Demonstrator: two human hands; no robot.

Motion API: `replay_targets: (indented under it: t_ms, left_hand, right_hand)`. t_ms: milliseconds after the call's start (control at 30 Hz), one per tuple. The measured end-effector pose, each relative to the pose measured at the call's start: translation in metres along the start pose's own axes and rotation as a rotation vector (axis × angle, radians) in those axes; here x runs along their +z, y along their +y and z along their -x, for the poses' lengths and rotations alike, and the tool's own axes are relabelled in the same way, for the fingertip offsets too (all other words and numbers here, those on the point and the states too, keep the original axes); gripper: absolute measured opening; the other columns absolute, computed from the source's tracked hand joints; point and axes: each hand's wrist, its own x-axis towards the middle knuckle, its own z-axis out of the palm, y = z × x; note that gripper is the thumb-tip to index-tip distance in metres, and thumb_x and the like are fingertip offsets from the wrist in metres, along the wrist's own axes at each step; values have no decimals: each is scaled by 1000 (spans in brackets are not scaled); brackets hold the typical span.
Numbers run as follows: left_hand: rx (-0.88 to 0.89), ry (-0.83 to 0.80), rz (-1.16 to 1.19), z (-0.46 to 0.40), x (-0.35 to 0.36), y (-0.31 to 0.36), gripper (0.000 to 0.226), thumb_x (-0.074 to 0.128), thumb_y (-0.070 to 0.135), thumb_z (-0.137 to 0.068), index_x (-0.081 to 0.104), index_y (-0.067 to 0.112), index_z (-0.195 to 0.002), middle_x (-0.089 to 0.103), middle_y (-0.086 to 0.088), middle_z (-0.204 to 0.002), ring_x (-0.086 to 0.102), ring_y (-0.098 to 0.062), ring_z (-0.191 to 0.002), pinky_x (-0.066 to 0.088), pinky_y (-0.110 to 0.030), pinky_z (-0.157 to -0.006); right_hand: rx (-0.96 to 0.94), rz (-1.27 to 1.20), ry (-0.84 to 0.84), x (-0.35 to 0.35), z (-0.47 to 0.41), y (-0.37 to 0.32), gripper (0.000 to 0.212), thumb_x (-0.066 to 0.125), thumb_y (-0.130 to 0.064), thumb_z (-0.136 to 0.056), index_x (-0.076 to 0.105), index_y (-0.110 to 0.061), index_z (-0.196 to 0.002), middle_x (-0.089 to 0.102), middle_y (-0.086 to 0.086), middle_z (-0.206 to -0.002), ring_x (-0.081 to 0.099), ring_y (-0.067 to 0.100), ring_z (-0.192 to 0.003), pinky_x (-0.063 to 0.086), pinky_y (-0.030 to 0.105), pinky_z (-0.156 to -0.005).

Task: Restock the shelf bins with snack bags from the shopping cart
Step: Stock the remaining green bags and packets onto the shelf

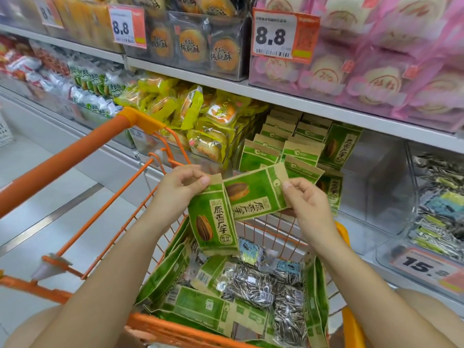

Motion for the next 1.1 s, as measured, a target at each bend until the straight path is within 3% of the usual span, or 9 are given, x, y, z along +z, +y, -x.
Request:
replay_targets:
  t_ms: [200, 367, 433, 567, 633, 767, 833, 1000, 1100]
  left_hand:
    - [122, -193, -81, 1, 5, 5, 14, 66, 18, -86, 67, 25, -75, 58, 11, -114, 53, -2, -108, 41, -29, -87]
    - [92, -314, -56, 5, 12, 5, 12, 76, 18, -77, 67, 16, -68, 61, 15, -112, 56, 5, -105, 48, -28, -85]
    - [97, -312, -26, 7, 11, 6, 15, 76, 16, -76, 65, 15, -66, 68, 8, -97, 63, 0, -90, 51, -25, -78]
    - [102, -217, 59, 9, 12, 9, 17, 75, 10, -76, 61, 12, -67, 64, -4, -70, 62, -11, -64, 51, -27, -59]
    - [118, -126, 89, 7, 10, 10, 18, 76, 9, -76, 61, 13, -67, 63, -3, -70, 60, -8, -62, 50, -25, -58]
    - [85, 68, 169, 2, 4, 9, 17, 77, 15, -75, 62, 17, -67, 65, -1, -72, 62, -15, -69, 52, -35, -64]
    - [63, 151, 238, 2, 2, 8, 17, 77, 16, -75, 62, 18, -68, 65, 1, -69, 62, -14, -66, 52, -33, -61]
    - [145, 336, 120, 4, 6, 5, 18, 73, 26, -81, 56, 22, -80, 63, 2, -75, 62, -7, -66, 50, -24, -56]
    - [-33, 256, 260, 5, 7, 10, 35, 65, 42, -82, 51, 23, -107, 63, 4, -93, 66, -10, -80, 54, -23, -63]
  right_hand:
    - [-25, 518, -107, 12, -20, -7, 17, 64, -27, -90, 65, -22, -74, 71, 1, -64, 68, 18, -69, 54, 37, -73]
    - [41, 460, -263, 39, -28, -15, 15, 76, -26, -80, 71, -17, -70, 58, -14, -44, 49, -4, -41, 34, 11, -46]
    - [81, 346, -291, 44, -28, -18, 14, 75, -20, -81, 72, -9, -74, 57, -15, -43, 48, -5, -39, 33, 7, -44]
    - [242, 79, -271, 49, -26, -12, 24, 68, -35, -84, 74, -13, -76, 69, -4, -63, 62, 6, -58, 49, 21, -60]
    - [373, -83, -262, 49, -22, -7, 40, 54, -50, -89, 73, -15, -95, 72, 1, -73, 66, 12, -68, 53, 24, -69]
    - [371, 36, -519, 47, -6, 7, 51, 64, -62, -78, 61, -27, -115, 72, -8, -100, 68, 10, -92, 51, 29, -88]
    - [371, 73, -578, 52, 4, 10, 56, 70, -45, -71, 52, -30, -122, 69, -10, -110, 68, 6, -97, 53, 23, -82]
    - [329, -73, -497, 67, 11, 19, 55, 73, -31, -68, 52, -27, -119, 74, -13, -94, 70, 6, -87, 54, 19, -70]
    - [316, -104, -425, 65, 10, 25, 43, 70, -33, -68, 57, -27, -109, 74, -10, -92, 71, 8, -81, 55, 22, -68]
